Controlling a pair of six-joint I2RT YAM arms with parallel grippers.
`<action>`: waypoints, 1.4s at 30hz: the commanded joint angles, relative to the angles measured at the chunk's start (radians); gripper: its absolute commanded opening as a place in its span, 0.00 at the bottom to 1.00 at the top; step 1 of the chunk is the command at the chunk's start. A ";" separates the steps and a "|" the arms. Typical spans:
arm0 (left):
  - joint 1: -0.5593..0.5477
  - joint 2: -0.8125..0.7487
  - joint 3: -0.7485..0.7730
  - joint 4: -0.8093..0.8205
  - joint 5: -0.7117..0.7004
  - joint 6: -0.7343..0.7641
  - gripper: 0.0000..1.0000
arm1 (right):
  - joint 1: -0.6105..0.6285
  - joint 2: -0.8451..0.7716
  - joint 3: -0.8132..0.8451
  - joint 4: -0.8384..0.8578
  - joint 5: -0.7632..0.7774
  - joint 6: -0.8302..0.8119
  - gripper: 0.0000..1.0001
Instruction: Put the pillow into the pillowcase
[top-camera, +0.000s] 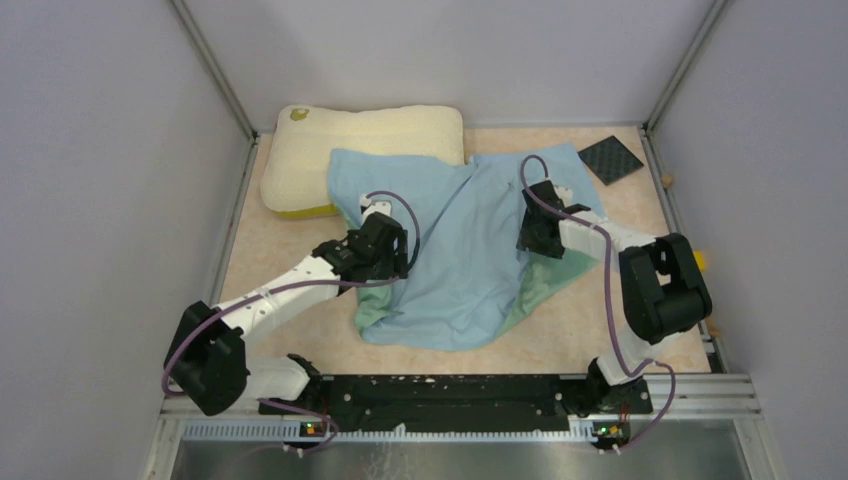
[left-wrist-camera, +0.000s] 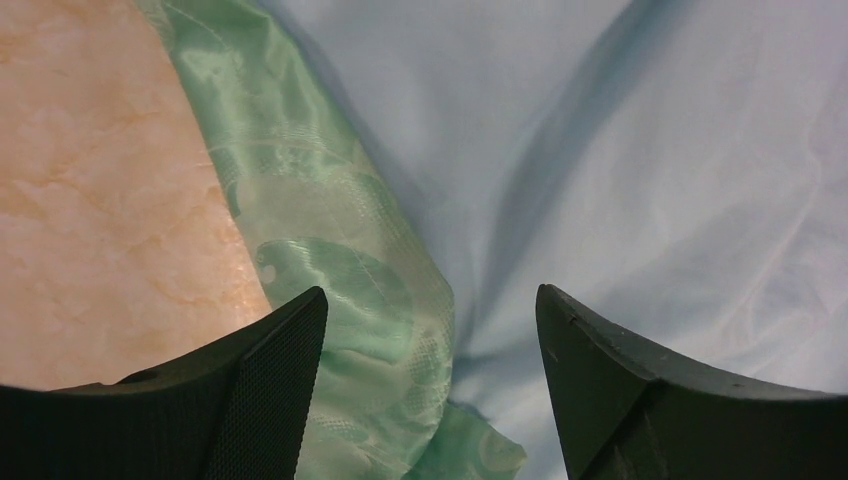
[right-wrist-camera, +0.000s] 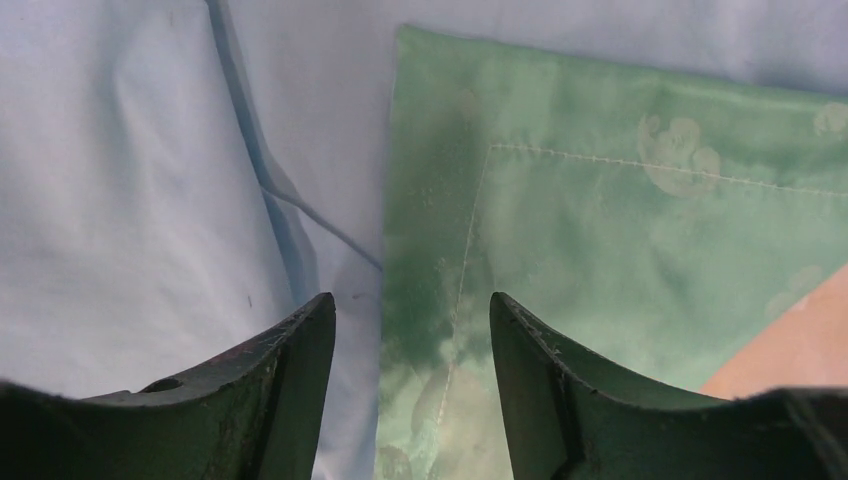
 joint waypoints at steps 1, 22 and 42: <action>0.006 0.005 -0.027 -0.016 -0.155 -0.044 0.82 | 0.001 0.040 0.028 0.064 0.017 0.016 0.56; 0.031 -0.026 -0.167 0.029 -0.052 -0.083 0.51 | -0.047 -0.131 -0.075 -0.014 0.104 0.036 0.00; -0.108 -0.142 -0.127 -0.033 0.064 -0.134 0.12 | -0.495 -0.688 -0.167 -0.345 0.039 0.071 0.02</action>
